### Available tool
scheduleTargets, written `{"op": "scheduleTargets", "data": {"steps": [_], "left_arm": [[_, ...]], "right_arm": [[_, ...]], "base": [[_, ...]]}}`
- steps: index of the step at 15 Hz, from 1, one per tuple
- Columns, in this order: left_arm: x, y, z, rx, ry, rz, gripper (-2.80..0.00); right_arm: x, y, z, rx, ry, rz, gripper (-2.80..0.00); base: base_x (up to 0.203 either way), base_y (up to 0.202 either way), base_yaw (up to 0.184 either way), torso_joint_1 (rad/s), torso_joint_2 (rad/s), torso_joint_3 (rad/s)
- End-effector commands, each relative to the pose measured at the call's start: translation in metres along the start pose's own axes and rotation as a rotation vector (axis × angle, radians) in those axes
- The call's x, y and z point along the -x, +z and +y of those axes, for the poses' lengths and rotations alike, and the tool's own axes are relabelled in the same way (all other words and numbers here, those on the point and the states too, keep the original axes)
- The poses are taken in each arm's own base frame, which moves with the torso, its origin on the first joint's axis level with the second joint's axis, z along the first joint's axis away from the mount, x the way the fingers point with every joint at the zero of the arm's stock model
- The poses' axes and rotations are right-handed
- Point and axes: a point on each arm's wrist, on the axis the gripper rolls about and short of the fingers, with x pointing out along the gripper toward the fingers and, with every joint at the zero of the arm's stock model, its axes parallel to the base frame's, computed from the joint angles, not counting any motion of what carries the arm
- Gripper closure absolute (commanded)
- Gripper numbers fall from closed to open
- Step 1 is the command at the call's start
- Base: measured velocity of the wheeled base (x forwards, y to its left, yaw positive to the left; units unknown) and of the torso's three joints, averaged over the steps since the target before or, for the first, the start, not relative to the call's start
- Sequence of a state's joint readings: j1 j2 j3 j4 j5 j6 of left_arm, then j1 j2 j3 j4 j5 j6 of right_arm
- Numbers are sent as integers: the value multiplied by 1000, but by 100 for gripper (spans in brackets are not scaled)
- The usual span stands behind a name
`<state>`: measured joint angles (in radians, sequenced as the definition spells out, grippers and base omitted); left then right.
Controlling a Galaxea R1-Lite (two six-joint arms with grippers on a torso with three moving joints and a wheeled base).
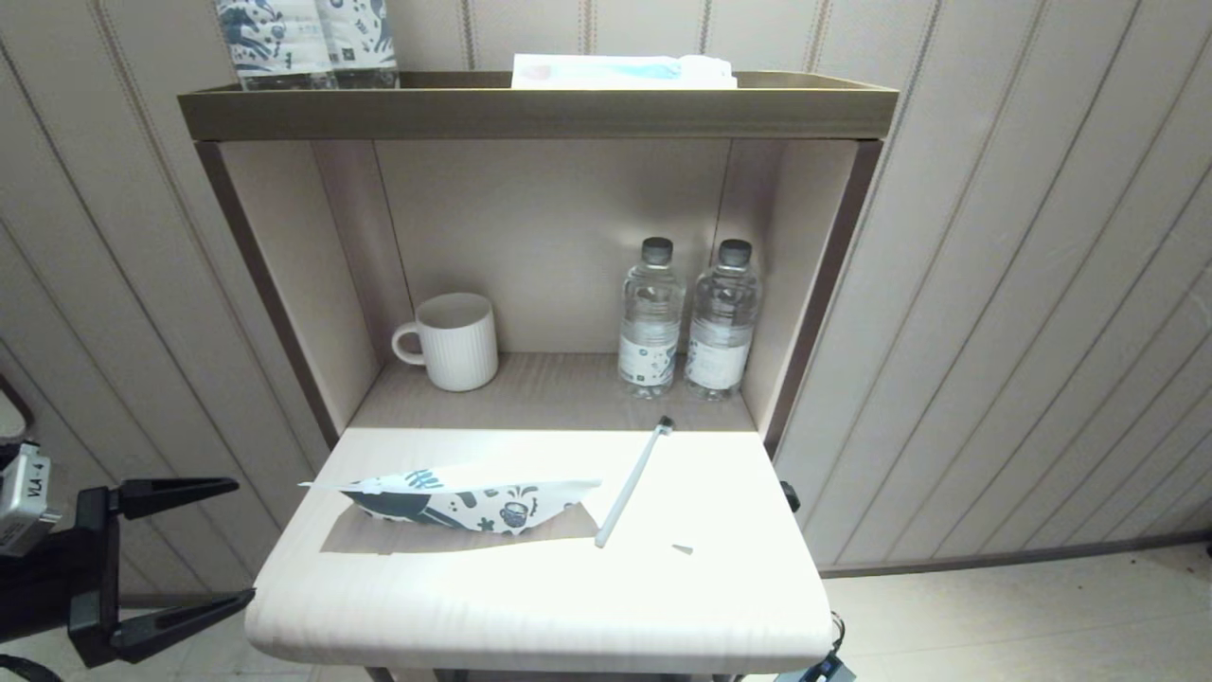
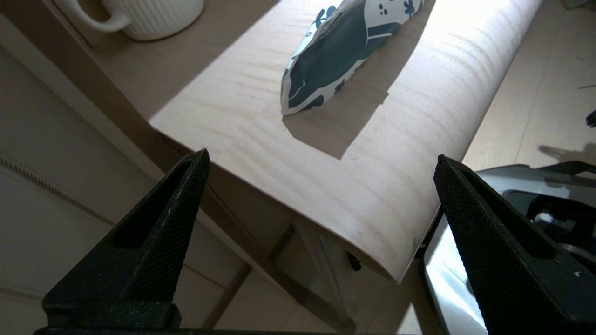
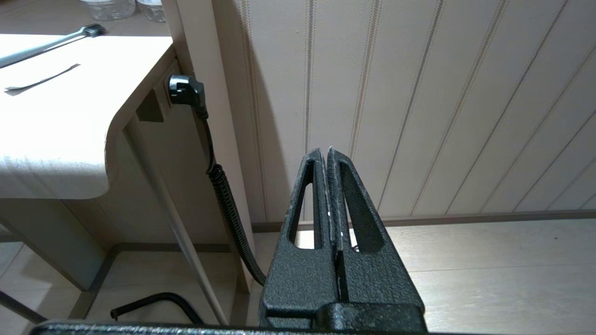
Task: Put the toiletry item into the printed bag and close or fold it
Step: Pick up the storage bag
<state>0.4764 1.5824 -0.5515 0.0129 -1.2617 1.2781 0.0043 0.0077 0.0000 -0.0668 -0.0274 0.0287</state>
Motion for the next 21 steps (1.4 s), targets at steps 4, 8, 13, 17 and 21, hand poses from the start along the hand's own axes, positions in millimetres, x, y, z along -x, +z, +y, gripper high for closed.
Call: {"op": "scheduleTargets", "data": {"steps": [4, 8, 13, 17, 21], "left_arm": [[-13, 6, 2, -36, -64, -27, -280], [-32, 21, 4, -95, -153, -52, -280], [-50, 27, 0, -124, -219, -34, -280], [-64, 35, 5, -165, -255, -24, -280], [-83, 41, 4, -200, -311, -9, -280]], "right_arm": [[0, 0, 0, 0, 0, 1, 0], [0, 0, 0, 0, 0, 1, 0], [0, 0, 0, 0, 0, 1, 0], [0, 0, 0, 0, 0, 1, 0], [0, 0, 0, 0, 0, 1, 0]], "base": [[0, 0, 0, 0, 0, 0], [0, 0, 0, 0, 0, 0], [0, 0, 0, 0, 0, 0], [0, 0, 0, 0, 0, 0], [0, 0, 0, 0, 0, 0]]}}
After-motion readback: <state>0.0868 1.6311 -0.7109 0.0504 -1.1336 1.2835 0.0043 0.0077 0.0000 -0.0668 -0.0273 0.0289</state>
